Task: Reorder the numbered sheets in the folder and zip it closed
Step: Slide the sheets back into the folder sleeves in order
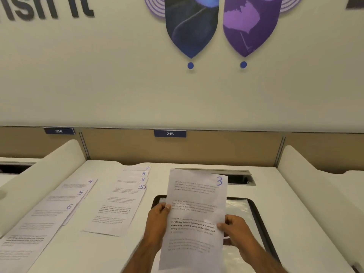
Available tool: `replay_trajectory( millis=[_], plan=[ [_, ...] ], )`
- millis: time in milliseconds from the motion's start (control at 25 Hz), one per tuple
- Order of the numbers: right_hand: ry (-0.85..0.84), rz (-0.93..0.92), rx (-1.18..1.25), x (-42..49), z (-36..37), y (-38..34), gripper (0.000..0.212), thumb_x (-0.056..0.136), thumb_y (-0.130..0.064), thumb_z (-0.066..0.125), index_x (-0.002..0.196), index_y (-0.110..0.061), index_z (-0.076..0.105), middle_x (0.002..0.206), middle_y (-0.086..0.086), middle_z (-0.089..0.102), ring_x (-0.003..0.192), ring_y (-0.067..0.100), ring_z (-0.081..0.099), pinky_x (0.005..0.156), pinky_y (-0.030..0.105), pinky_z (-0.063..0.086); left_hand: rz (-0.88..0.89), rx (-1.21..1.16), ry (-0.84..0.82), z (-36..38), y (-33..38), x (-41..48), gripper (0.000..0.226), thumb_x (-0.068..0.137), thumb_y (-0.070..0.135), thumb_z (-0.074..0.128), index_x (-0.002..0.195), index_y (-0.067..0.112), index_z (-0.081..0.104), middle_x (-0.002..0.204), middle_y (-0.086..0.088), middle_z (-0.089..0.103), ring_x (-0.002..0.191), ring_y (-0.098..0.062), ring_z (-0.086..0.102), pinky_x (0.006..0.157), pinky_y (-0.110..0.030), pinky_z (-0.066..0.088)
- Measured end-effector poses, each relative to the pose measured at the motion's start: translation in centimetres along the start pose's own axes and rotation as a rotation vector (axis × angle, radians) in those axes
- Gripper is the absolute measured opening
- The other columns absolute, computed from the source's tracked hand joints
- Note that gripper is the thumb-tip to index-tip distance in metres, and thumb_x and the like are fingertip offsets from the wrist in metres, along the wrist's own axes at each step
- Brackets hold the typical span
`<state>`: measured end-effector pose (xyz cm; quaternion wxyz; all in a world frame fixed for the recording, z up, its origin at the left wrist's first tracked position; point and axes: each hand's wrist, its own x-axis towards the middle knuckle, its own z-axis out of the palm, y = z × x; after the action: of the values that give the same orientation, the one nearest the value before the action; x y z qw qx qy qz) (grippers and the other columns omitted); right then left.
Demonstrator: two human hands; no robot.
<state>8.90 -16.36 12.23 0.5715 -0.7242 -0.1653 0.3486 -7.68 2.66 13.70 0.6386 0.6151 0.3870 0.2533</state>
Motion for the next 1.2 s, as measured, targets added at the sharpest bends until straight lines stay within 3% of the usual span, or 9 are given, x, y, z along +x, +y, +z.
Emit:
replay_trajectory(
  millis=[160, 280, 520, 640, 760, 920, 1000, 1120, 1200],
  plan=[
    [0.017, 0.008, 0.014, 3.1, -5.7, 1.4, 0.012, 0.096, -0.002, 0.060, 0.101, -0.006, 0.070, 0.095, 0.006, 0.078, 0.083, 0.026, 0.077, 0.074, 0.045, 0.063, 0.000, 0.019, -0.007, 6.7, -0.3, 1.6, 0.024, 0.105, 0.023, 0.052, 0.099, 0.009, 0.071, 0.091, -0.009, 0.077, 0.084, -0.032, 0.074, 0.073, -0.041, 0.063],
    [0.065, 0.005, 0.004, 5.6, -9.3, 2.2, 0.010, 0.094, -0.003, 0.064, 0.088, 0.005, 0.064, 0.090, 0.012, 0.077, 0.081, 0.028, 0.076, 0.077, 0.050, 0.063, -0.037, 0.046, 0.013, 9.7, -1.1, 3.0, 0.023, 0.104, 0.022, 0.053, 0.099, 0.006, 0.069, 0.090, -0.006, 0.078, 0.081, -0.027, 0.076, 0.070, -0.038, 0.062],
    [0.081, 0.026, 0.033, 10.8, -11.6, 0.7, 0.006, 0.095, -0.002, 0.063, 0.092, 0.001, 0.068, 0.093, 0.011, 0.078, 0.084, 0.028, 0.076, 0.079, 0.049, 0.062, -0.063, 0.134, 0.040, 13.5, -0.1, 8.6, 0.022, 0.103, 0.018, 0.053, 0.094, 0.008, 0.071, 0.088, -0.006, 0.077, 0.080, -0.027, 0.075, 0.062, -0.033, 0.058],
    [0.080, 0.027, 0.030, 13.4, -12.1, 0.0, 0.008, 0.094, -0.002, 0.064, 0.095, 0.005, 0.067, 0.097, 0.014, 0.077, 0.087, 0.031, 0.075, 0.081, 0.052, 0.062, -0.066, 0.135, 0.051, 14.5, 0.0, 12.5, 0.025, 0.104, 0.025, 0.052, 0.095, 0.008, 0.070, 0.094, -0.009, 0.076, 0.084, -0.029, 0.073, 0.068, -0.037, 0.059],
    [0.112, 0.035, 0.078, 16.1, -13.4, -1.5, 0.007, 0.095, -0.002, 0.064, 0.096, 0.004, 0.066, 0.101, 0.016, 0.076, 0.091, 0.034, 0.074, 0.084, 0.056, 0.060, -0.113, 0.009, 0.084, 15.7, -0.3, 15.4, 0.036, 0.107, 0.040, 0.042, 0.105, 0.014, 0.066, 0.098, -0.003, 0.073, 0.091, -0.028, 0.071, 0.071, -0.036, 0.056],
    [0.167, 0.035, 0.154, 19.9, -15.7, -4.4, 0.008, 0.097, -0.003, 0.062, 0.103, 0.001, 0.065, 0.108, 0.010, 0.075, 0.095, 0.032, 0.074, 0.075, 0.045, 0.063, -0.209, -0.220, 0.239, 16.9, -2.5, 17.6, 0.038, 0.110, 0.035, 0.034, 0.115, 0.009, 0.061, 0.102, -0.010, 0.070, 0.092, -0.028, 0.069, 0.077, -0.039, 0.056],
    [0.190, 0.024, 0.173, 21.9, -16.8, -5.4, 0.009, 0.097, -0.003, 0.063, 0.104, 0.002, 0.064, 0.109, 0.013, 0.074, 0.094, 0.031, 0.074, 0.067, 0.038, 0.061, -0.112, -0.009, 0.215, 17.9, -4.5, 18.4, 0.033, 0.109, 0.028, 0.037, 0.111, 0.008, 0.063, 0.098, -0.006, 0.071, 0.092, -0.027, 0.069, 0.076, -0.040, 0.057],
    [0.204, 0.016, 0.202, 24.9, -17.9, -6.1, 0.008, 0.097, -0.002, 0.063, 0.103, 0.000, 0.066, 0.113, 0.013, 0.074, 0.096, 0.030, 0.073, 0.063, 0.033, 0.060, 0.113, 0.567, 0.002, 19.9, -7.0, 19.3, 0.020, 0.103, 0.028, 0.048, 0.106, 0.022, 0.066, 0.100, 0.008, 0.070, 0.097, -0.016, 0.066, 0.079, -0.034, 0.055],
    [0.205, 0.015, 0.232, 26.3, -18.0, -6.0, 0.006, 0.096, -0.001, 0.062, 0.098, -0.004, 0.067, 0.114, 0.014, 0.073, 0.096, 0.029, 0.073, 0.062, 0.031, 0.060, 0.232, 0.814, -0.112, 21.2, -8.2, 19.9, 0.019, 0.097, 0.030, 0.057, 0.110, 0.023, 0.068, 0.104, 0.007, 0.068, 0.102, -0.016, 0.063, 0.084, -0.033, 0.050]
  ],
)
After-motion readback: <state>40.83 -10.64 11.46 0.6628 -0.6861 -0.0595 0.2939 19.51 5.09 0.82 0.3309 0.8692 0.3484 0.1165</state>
